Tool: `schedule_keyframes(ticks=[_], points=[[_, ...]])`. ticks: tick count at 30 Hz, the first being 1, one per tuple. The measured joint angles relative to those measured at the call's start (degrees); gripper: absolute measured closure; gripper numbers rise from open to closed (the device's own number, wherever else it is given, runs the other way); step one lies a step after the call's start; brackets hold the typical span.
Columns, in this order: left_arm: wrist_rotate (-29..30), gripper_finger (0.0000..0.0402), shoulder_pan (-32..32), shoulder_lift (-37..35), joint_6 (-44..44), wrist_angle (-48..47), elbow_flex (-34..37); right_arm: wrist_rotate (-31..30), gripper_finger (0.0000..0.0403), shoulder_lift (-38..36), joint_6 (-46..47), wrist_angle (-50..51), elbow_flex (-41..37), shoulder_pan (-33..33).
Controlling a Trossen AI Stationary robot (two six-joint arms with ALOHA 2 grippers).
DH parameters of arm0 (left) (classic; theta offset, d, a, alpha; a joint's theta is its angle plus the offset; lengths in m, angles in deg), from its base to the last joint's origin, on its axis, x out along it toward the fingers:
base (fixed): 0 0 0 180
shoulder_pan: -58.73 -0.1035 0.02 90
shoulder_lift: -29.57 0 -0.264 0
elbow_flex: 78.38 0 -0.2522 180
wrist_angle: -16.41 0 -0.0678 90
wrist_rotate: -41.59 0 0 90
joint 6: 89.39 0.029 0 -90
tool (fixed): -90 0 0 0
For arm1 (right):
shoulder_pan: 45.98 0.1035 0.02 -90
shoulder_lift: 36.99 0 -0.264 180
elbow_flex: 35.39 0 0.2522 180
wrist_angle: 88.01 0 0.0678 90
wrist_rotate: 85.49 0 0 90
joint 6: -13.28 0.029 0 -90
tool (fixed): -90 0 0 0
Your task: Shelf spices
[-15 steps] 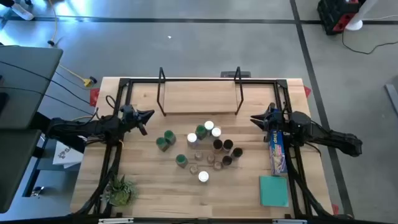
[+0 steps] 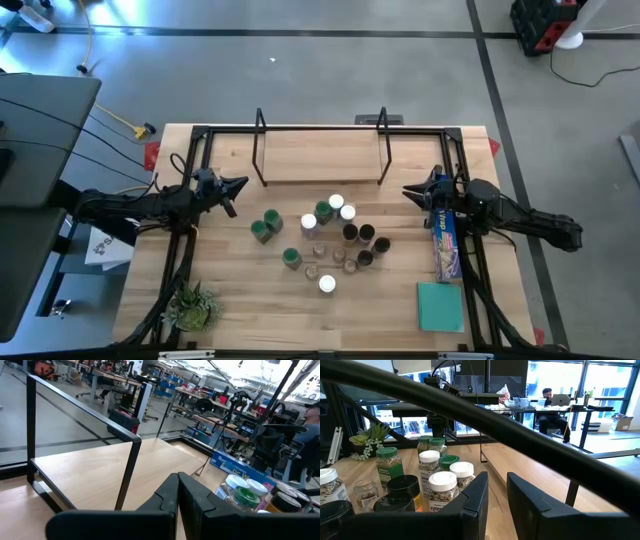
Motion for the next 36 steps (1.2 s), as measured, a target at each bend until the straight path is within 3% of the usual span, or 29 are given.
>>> schedule_keyframes(ticks=[27, 29, 31, 33, 36], points=[[0.0, 0.0396, 0.0, 0.5, 0.0, 0.0, 0.0, -0.1, 0.0339, 0.0, -0.1, -0.1, 0.0, 0.0], [0.0, 0.0397, 0.0, 0.5, 0.0, 0.0, 0.0, -3.7, 0.0339, 0.2, -2.7, -2.5, -0.1, -0.2], [0.0, 0.0397, 0.0, 0.5, 0.0, 0.0, 0.0, -6.5, 0.0339, 0.4, 1.2, -11.3, -0.1, -0.3], [0.0, 0.0396, 0.0, 0.5, 0.0, 0.0, 0.0, -8.7, 0.0339, 0.8, 11.3, -24.6, -0.1, -0.2], [0.0, 0.0396, 0.0, 0.5, 0.0, 0.0, 0.0, -23.6, 0.0339, 2.0, 30.8, -37.5, 1.0, -0.3]])
